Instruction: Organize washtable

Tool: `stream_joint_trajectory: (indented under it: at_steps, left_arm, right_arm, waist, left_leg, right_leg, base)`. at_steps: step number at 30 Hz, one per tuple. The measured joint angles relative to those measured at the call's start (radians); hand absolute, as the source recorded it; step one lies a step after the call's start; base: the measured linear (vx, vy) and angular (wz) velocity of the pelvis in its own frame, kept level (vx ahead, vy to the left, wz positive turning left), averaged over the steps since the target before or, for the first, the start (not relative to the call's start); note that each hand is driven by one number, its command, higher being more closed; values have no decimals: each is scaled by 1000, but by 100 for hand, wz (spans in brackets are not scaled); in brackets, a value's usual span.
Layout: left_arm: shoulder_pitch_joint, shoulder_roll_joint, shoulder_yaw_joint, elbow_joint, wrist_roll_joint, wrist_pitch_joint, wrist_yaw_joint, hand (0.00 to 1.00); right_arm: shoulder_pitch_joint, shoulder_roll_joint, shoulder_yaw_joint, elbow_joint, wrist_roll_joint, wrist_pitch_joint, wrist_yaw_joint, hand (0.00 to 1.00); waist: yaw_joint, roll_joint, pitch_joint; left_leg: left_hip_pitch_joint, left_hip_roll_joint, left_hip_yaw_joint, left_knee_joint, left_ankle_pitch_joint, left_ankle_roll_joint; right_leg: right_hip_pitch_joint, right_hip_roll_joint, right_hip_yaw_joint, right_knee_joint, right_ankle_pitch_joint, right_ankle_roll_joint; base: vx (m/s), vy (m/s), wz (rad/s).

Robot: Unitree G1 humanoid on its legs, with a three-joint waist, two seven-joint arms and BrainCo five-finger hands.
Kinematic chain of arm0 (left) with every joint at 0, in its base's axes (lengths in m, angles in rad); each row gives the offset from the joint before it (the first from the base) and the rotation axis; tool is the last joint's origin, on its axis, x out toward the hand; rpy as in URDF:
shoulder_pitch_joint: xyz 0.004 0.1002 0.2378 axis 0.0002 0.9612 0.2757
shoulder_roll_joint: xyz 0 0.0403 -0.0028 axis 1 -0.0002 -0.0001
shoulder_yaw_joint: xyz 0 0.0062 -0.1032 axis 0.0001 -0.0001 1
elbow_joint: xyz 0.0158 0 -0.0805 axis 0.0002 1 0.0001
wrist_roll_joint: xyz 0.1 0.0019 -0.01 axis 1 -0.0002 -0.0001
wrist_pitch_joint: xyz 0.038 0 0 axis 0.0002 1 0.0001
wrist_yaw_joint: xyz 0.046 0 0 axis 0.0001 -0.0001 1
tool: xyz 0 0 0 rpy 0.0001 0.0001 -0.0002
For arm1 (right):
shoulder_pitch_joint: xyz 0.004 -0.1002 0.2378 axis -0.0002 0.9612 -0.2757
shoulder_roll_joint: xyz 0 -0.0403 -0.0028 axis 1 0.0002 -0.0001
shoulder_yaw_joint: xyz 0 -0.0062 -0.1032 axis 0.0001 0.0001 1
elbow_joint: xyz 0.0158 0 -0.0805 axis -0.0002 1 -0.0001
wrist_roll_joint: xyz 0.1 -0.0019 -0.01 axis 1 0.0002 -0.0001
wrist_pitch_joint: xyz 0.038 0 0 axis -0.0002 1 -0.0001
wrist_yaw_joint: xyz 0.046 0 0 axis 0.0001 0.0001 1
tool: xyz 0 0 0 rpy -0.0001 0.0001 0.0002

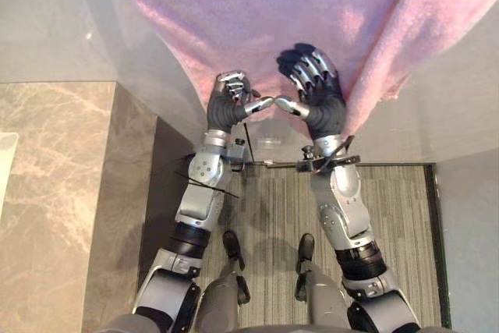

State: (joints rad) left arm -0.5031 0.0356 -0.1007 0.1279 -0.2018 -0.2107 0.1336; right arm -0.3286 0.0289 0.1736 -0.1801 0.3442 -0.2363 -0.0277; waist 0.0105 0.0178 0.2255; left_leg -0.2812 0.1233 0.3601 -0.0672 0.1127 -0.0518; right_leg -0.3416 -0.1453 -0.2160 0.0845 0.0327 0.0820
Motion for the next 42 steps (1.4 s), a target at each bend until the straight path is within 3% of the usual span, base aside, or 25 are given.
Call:
stream_joint_trajectory:
  at_steps: [10, 16, 21, 29, 33, 37, 42]
  left_arm:
    - [50, -32, 164, -4, 16, 11, 34, 0]
    - [195, -48, 195, -21, 16, 12, 29, 0]
    - [337, -54, 231, -15, 23, 28, 19, 0]
    - [577, -39, 264, 239, 68, 36, -64, 0]
    - [660, -34, 267, 519, 145, 55, -97, 0]
    - [681, -48, 392, 798, 228, 94, -73, 0]
    - [682, -44, 510, 856, 227, 119, -70, 0]
  right_arm:
    - [194, -15, -5, -75, 32, 3, 59, 0]
    - [340, -20, 32, -81, 28, 26, 123, 0]
    - [465, -47, 0, -27, -40, 32, 150, 0]
    - [532, -53, -183, 450, -206, 85, 161, 0]
    - [538, -57, -279, 757, -314, 126, 134, 0]
    - [552, -50, -431, 1017, -353, 161, 87, 0]
    - [532, -79, -493, 1177, -396, 184, 68, 0]
  waist:
    - [-10, 0, 0]
    - [-7, 0, 0]
    - [-4, -4, -13]
    - [3, -19, -114]
    - [5, -19, -152]
    - [4, -17, -192]
    - [6, -21, -208]
  left_leg:
    - [18, 14, 10, 16, -6, -6]
    - [24, 36, 20, 108, -69, -14]
    - [64, 47, 31, 152, -112, -21]
    - [165, 34, 26, 134, -121, -23]
    - [214, 17, 10, 96, -112, -29]
    - [263, -3, -7, 20, -78, -27]
    - [294, -19, -39, -32, -52, -27]
  right_leg:
    - [21, 4, 1, 2, 1, -2]
    - [63, 7, 0, -1, 1, -2]
    - [120, 9, 0, -12, -3, -1]
    - [243, 9, 0, -71, -7, 5]
    - [278, 7, -3, -80, -11, 10]
    - [311, 7, -24, -89, -17, 16]
    - [338, 6, -41, -102, -23, 13]
  base:
    - [8, 0, -1]
    - [36, -5, -6]
    - [53, 4, -7]
    - [40, 7, 3]
    - [-11, 2, 2]
    - [-18, 4, 15]
    - [-34, 15, 16]
